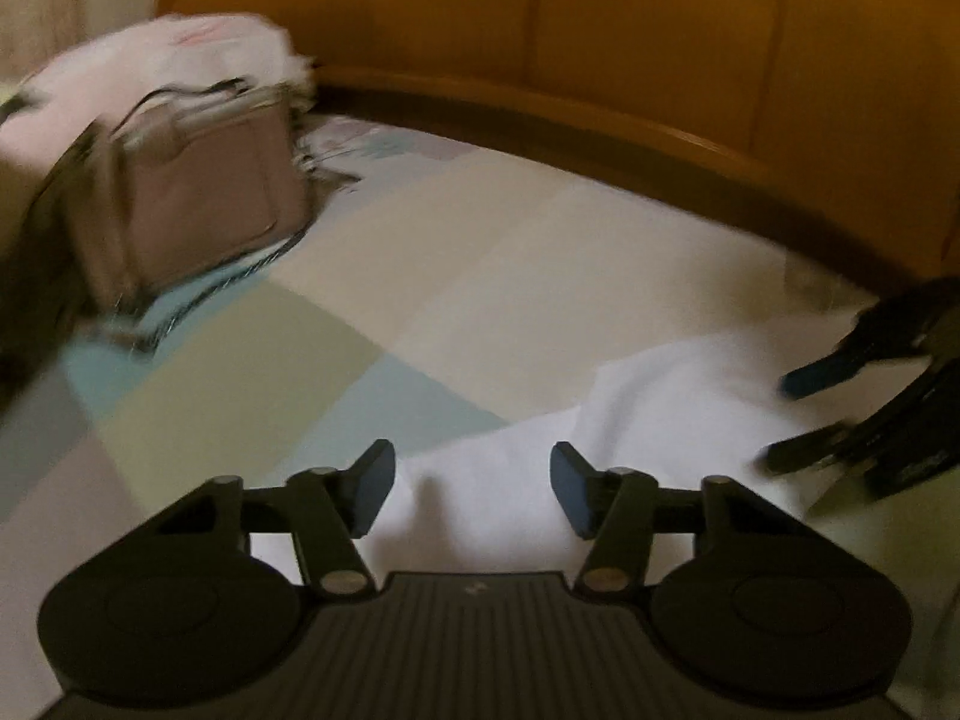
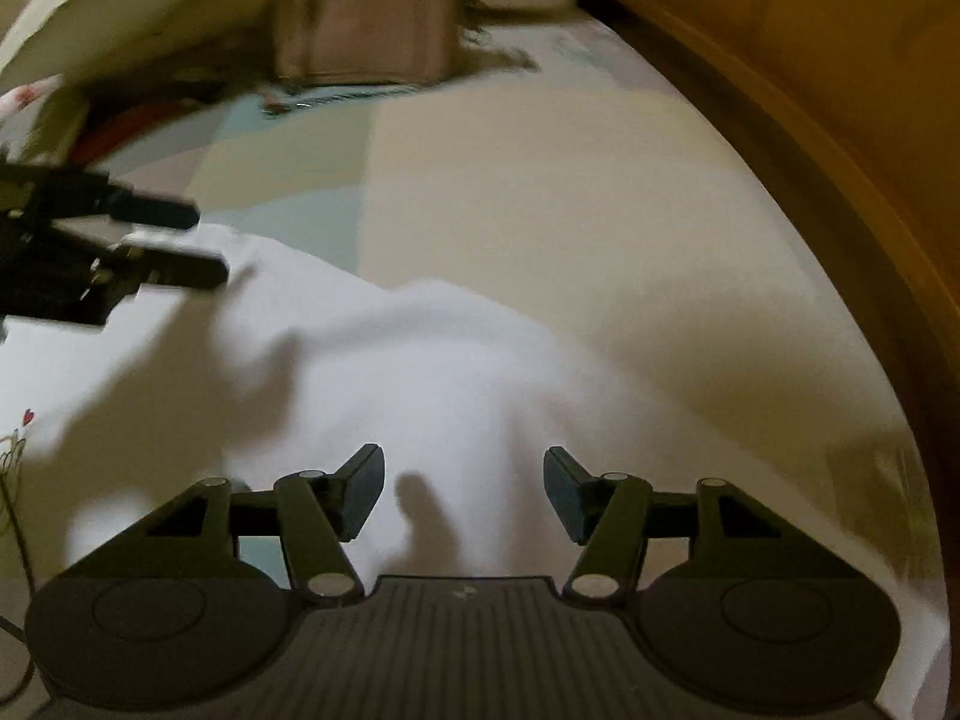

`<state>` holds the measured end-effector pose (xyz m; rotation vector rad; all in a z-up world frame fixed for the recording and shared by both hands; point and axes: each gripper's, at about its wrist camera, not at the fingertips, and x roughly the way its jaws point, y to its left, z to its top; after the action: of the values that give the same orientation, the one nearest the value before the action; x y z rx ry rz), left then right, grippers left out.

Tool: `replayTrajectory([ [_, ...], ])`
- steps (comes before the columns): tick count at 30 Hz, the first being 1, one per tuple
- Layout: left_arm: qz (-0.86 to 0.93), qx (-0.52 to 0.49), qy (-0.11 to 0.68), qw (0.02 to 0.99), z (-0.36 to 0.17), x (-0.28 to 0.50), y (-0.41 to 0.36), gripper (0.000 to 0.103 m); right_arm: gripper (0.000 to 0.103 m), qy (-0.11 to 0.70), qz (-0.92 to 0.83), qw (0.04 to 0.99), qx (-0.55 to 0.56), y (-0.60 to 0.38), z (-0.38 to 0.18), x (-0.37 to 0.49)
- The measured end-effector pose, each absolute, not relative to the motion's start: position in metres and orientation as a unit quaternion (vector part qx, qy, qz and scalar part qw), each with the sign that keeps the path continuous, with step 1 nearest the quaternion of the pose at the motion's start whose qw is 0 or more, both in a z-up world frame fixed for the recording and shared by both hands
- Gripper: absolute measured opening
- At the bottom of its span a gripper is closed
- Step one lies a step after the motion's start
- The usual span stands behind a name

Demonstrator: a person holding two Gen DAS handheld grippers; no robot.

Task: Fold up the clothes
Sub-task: 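Grasp the shirt side edge with the left gripper and fold it inward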

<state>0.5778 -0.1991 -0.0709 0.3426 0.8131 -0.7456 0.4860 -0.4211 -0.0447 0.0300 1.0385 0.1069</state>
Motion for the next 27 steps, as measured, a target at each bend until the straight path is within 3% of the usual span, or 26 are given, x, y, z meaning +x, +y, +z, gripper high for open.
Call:
replayTrajectory([
  [7, -0.385, 0.214, 0.449, 0.778, -0.103, 0.631, -0.202, 0.05, 0.064, 0.479, 0.03, 0.876, 0.044, -0.44, -0.045, 0.474],
  [8, -0.392, 0.223, 0.457, 0.766, -0.107, 0.631, -0.205, 0.038, 0.064, 0.477, 0.029, 0.877, 0.049, -0.442, -0.045, 0.473],
  [9, -0.398, 0.234, 0.461, 0.757, -0.11, 0.631, -0.208, 0.036, 0.064, 0.475, 0.029, 0.878, 0.05, -0.444, -0.044, 0.472],
  [11, -0.399, 0.252, 0.447, 0.76, -0.109, 0.625, -0.21, 0.008, 0.064, 0.471, 0.027, 0.88, 0.052, -0.446, -0.043, 0.471],
  [15, -0.369, 0.22, 0.451, 0.782, -0.11, 0.63, -0.204, 0.009, 0.064, 0.468, 0.022, 0.882, 0.05, -0.453, -0.042, 0.469],
  [18, -0.342, 0.2, 0.453, 0.798, -0.107, 0.631, -0.201, 0.019, 0.064, 0.473, 0.019, 0.879, 0.051, -0.457, -0.043, 0.468],
  [21, -0.32, 0.199, 0.434, 0.819, -0.095, 0.623, -0.199, 0.021, 0.064, 0.48, 0.012, 0.876, 0.046, -0.459, -0.045, 0.464],
  [23, -0.313, 0.2, 0.411, 0.832, -0.083, 0.611, -0.196, 0.039, 0.064, 0.485, 0.006, 0.874, 0.042, -0.46, -0.046, 0.461],
  [25, -0.332, 0.181, 0.41, 0.83, -0.075, 0.596, -0.193, 0.049, 0.064, 0.49, 0.0, 0.871, 0.043, -0.461, -0.048, 0.458],
  [27, -0.353, 0.156, 0.437, 0.813, -0.08, 0.587, -0.196, 0.051, 0.064, 0.494, -0.01, 0.868, 0.052, -0.464, -0.05, 0.456],
])
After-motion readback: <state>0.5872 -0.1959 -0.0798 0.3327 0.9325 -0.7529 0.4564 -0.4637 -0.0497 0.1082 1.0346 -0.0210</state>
